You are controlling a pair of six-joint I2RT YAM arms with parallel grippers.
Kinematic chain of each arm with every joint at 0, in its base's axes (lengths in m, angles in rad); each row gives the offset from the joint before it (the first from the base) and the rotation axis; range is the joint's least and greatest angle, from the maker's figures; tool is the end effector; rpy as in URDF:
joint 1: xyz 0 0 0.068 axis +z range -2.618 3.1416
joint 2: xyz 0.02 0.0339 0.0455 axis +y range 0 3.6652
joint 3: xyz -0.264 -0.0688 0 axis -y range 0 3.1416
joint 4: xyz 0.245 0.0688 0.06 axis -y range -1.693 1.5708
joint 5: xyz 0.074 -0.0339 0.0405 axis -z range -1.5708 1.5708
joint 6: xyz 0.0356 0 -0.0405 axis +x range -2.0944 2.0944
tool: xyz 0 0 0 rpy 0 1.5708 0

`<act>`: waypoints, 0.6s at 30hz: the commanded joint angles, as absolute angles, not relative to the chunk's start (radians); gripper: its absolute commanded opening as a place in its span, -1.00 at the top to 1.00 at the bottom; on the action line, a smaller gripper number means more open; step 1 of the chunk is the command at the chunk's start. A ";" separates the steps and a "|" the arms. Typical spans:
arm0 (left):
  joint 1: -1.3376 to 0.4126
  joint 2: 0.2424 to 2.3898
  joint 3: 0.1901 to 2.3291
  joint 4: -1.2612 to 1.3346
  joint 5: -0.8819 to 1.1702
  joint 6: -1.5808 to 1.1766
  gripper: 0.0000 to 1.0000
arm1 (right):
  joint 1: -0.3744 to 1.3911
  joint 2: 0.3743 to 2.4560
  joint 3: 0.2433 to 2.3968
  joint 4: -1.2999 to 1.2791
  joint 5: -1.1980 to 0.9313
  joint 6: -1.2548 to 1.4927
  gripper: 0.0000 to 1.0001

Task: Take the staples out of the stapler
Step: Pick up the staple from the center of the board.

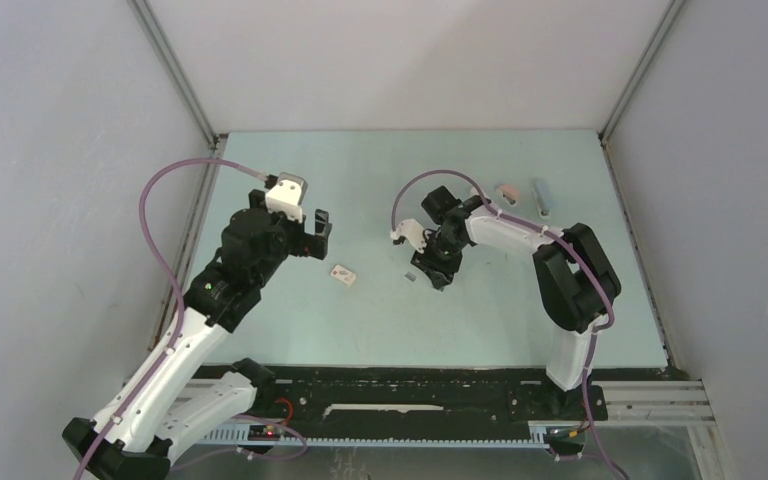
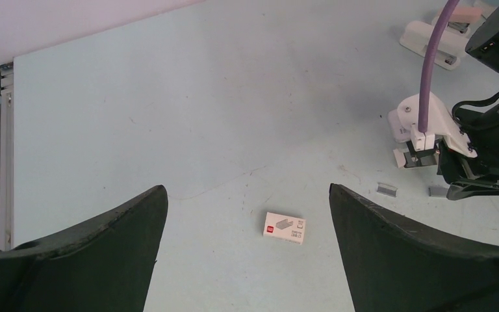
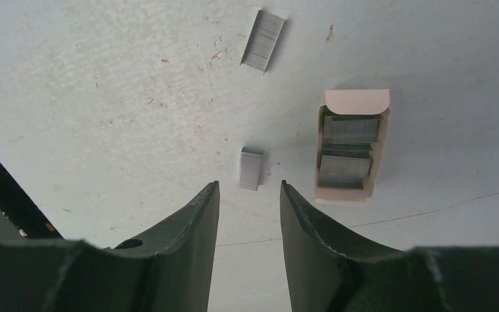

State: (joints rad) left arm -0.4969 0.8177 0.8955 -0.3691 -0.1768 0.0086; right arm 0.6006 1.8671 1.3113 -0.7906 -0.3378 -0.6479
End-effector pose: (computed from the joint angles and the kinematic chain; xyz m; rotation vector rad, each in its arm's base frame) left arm 0.1643 -0.0820 0.3537 0.3458 1.8286 -0.1743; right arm 0.2910 0.2136 0.1828 -1.7233 2.2980 0.4819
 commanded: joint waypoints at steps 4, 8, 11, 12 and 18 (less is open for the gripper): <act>-0.491 0.810 0.878 -0.350 -0.187 0.036 -1.00 | 0.609 1.879 1.306 -0.750 -0.322 -0.609 0.04; -0.491 0.810 0.877 -0.350 -0.186 0.038 -1.00 | 0.609 1.877 1.307 -0.752 -0.328 -0.611 0.06; -0.491 0.810 0.876 -0.349 -0.186 0.039 -1.00 | 0.610 1.881 1.307 -0.758 -0.342 -0.613 0.08; -0.491 0.811 0.876 -0.348 -0.187 0.038 -1.00 | 0.613 1.884 1.307 -0.762 -0.343 -0.615 0.08; -0.489 0.813 0.873 -0.348 -0.186 0.043 -1.00 | 0.632 1.906 1.307 -0.765 -0.321 -0.617 0.09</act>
State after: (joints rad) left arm -0.4969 0.8177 0.8955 -0.3691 -0.1799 0.0189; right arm 0.6113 1.8877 1.3098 -0.7654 -0.3264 -0.6224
